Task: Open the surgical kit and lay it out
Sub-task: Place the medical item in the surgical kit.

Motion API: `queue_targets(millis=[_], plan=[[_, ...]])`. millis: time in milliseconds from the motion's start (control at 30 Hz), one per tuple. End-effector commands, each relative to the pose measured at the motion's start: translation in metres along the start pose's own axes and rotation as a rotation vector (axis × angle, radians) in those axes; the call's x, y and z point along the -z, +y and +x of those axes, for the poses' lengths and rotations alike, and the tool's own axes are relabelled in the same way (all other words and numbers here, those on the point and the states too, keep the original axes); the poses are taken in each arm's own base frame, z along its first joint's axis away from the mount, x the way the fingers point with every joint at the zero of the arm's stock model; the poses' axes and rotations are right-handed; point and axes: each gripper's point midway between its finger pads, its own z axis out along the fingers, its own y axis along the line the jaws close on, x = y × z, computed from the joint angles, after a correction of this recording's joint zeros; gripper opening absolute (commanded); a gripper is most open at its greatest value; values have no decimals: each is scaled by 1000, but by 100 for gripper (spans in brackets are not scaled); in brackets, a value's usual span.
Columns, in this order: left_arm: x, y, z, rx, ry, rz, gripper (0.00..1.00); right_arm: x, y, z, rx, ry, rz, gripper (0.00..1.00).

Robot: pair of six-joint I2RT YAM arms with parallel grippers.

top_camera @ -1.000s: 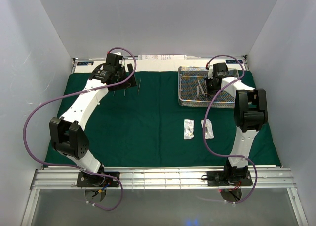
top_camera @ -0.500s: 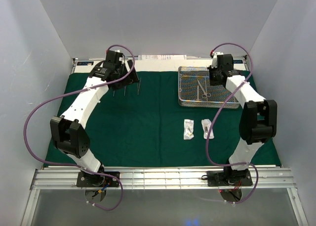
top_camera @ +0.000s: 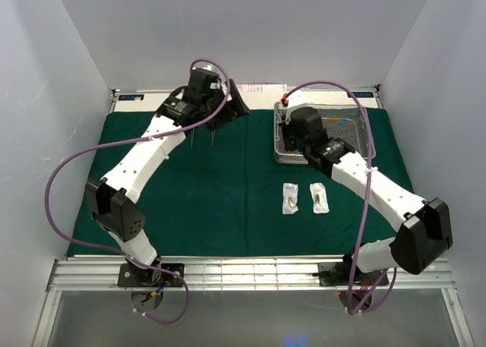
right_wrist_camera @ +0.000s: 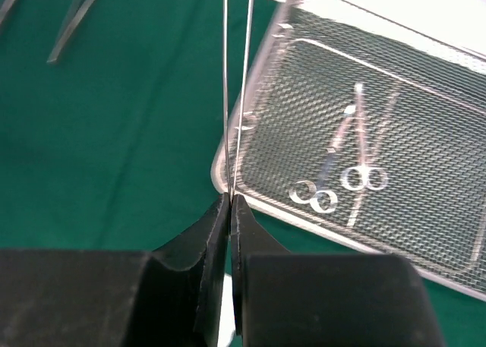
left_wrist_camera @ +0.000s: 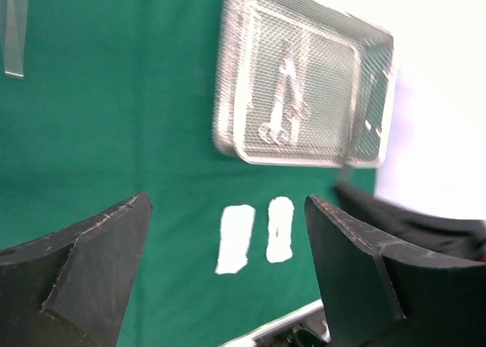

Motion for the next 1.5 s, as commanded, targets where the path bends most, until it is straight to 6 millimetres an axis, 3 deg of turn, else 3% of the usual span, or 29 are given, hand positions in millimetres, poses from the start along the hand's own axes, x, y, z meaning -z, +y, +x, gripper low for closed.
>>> queue_targets(millis=[0,133,400,533,700,1000,1300,1467], plan=[[3,-34,4,23,-39,40,91,15,16,-22,-59,-113,22,8],[-2,-44,20,39,-27,33,87,26,48,-21,-33,-137,-31,8],[-14,-52,42,18,-15,14,82,32,78,-17,1,-143,-76,8],[-24,-47,50,14,-7,-15,72,33,89,-15,28,-150,-94,8],[-32,-43,52,14,-12,-40,66,31,96,-13,47,-152,-106,8],[-37,-39,51,4,-18,-61,39,22,100,-1,94,-127,-89,8],[-38,-30,51,-8,-23,-107,38,17,104,7,118,-113,-84,8],[-43,-26,58,-15,6,-124,33,15,105,7,130,-112,-82,8]])
